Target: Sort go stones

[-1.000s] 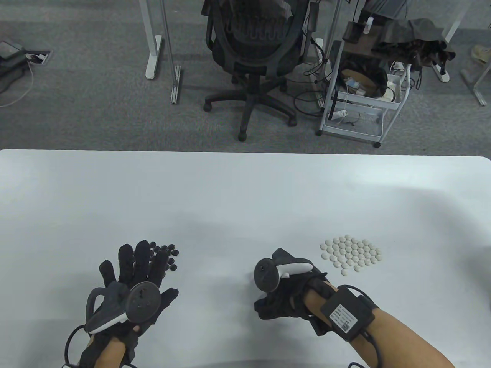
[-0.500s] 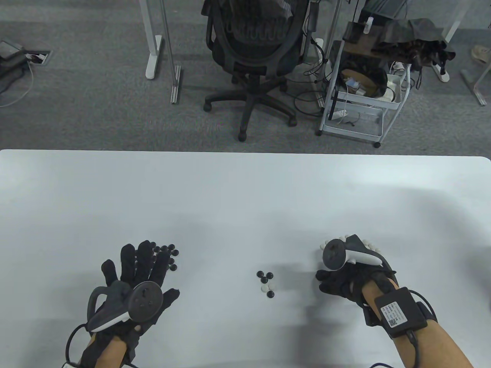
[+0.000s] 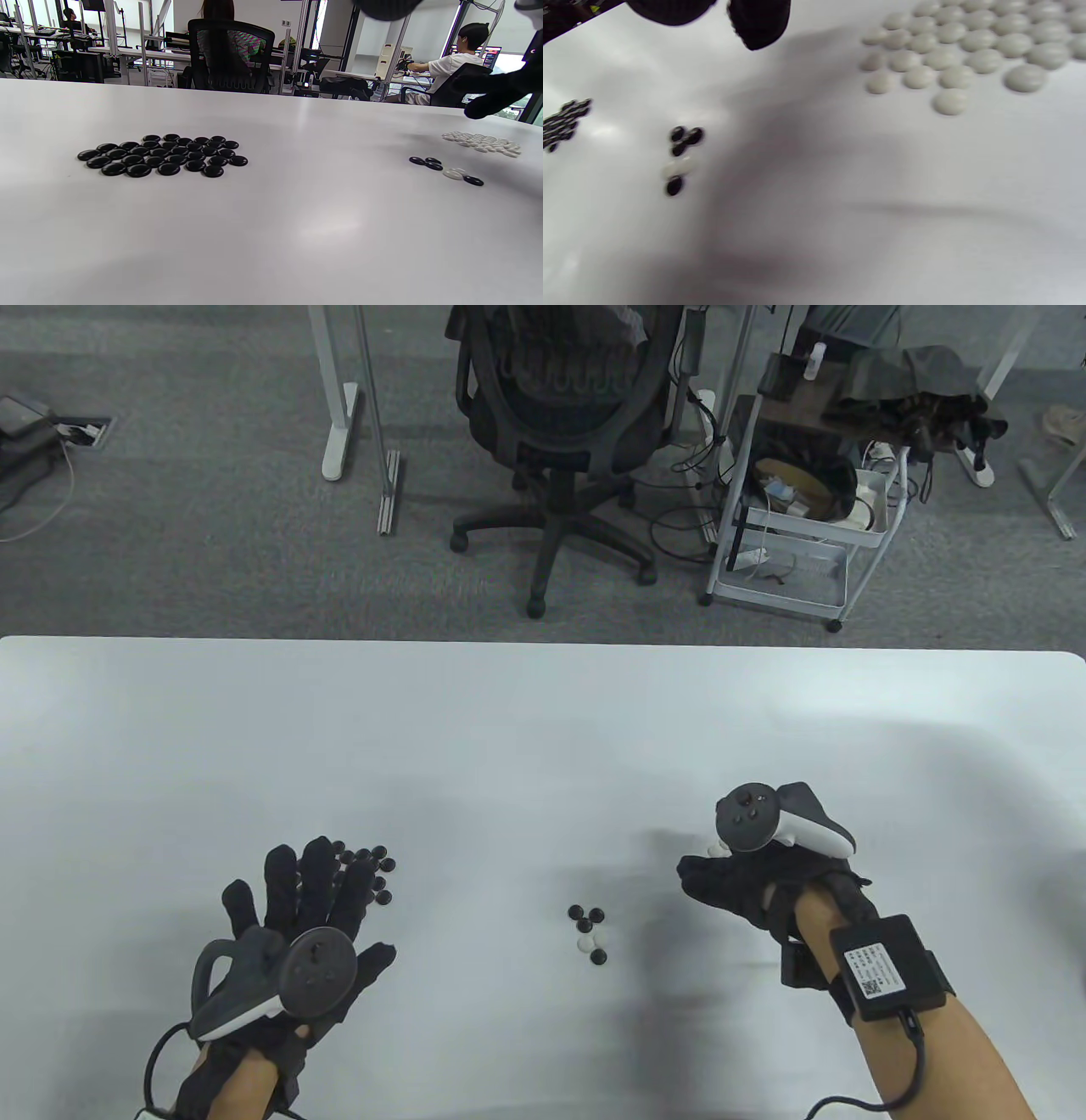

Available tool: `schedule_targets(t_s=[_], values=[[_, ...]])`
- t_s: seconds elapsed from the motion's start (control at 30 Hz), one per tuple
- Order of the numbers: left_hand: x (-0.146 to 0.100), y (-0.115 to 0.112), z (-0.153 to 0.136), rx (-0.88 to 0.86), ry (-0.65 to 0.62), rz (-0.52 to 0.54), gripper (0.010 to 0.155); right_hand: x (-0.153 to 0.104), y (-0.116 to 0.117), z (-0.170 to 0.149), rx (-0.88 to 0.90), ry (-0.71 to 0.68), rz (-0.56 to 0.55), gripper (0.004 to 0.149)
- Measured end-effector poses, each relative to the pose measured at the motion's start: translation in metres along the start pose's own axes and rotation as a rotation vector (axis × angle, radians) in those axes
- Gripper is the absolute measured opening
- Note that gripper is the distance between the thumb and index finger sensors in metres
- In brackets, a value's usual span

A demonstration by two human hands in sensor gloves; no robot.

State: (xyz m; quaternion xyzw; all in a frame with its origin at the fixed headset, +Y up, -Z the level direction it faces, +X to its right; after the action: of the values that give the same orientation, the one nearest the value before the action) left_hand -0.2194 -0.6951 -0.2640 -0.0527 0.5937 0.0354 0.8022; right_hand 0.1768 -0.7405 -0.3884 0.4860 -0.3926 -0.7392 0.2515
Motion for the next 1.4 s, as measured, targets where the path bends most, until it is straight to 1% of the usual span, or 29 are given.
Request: schedule_targets(t_s=[0.03,0.07,0.1,0.2,0.33,0.5,0.73,0.93,1.0,1.07,1.2,1.3,1.4], values=[[0.000,0.000,0.000,0.001,0.000,0.000,0.077,0.001,0.002,0.005,-0.014,-0.006,0.014,0.062],[0.000,0.000,0.000,0.002,0.000,-0.001,0.077,0.002,0.007,0.018,-0.049,-0.016,0.050,0.062],[0.000,0.000,0.000,0.002,0.000,0.000,0.077,0.004,0.011,0.025,-0.070,-0.023,0.064,0.061],[-0.001,0.001,0.001,0.001,-0.001,0.005,0.077,0.015,0.030,0.053,-0.157,-0.053,0.113,0.061],[-0.001,0.001,0.001,0.000,-0.004,0.007,0.077,0.029,0.049,0.073,-0.218,-0.066,0.155,0.062],[-0.002,0.002,0.001,-0.001,-0.008,0.015,0.077,0.044,0.062,0.086,-0.242,-0.078,0.198,0.064],[-0.002,0.001,0.000,-0.005,-0.003,0.011,0.077,0.058,0.074,0.095,-0.283,-0.064,0.238,0.065],[-0.002,0.001,0.001,-0.004,-0.005,0.007,0.077,0.052,0.090,0.106,-0.303,-0.130,0.265,0.064],[-0.002,0.001,0.001,-0.003,-0.004,0.006,0.077,0.042,0.096,0.101,-0.291,-0.135,0.288,0.060],[-0.002,0.001,0.001,-0.003,-0.004,0.007,0.077,0.035,0.096,0.088,-0.309,-0.103,0.278,0.058],[-0.003,0.002,0.001,-0.001,-0.008,0.012,0.077,0.017,0.089,0.040,-0.267,0.010,0.244,0.054],[-0.002,0.001,0.002,0.004,-0.013,0.013,0.077,0.003,0.078,-0.006,-0.195,0.108,0.199,0.055],[-0.002,0.001,0.003,0.009,-0.016,0.010,0.077,-0.004,0.073,-0.034,-0.106,0.160,0.177,0.055]])
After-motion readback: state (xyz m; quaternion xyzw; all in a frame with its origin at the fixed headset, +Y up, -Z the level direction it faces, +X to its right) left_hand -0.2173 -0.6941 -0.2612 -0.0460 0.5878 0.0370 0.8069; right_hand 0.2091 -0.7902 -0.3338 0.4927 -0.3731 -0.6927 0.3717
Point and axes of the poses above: the tracker on the back of each hand, its own z axis roughly to the thumb side, its own x axis roughly from the wrist to the fingertips, y = z × x, the point moved 5 cm from there along x, roughly from the wrist to the fingertips, and after that the axes turned 9 degrees about z, right-handed, at the moved point
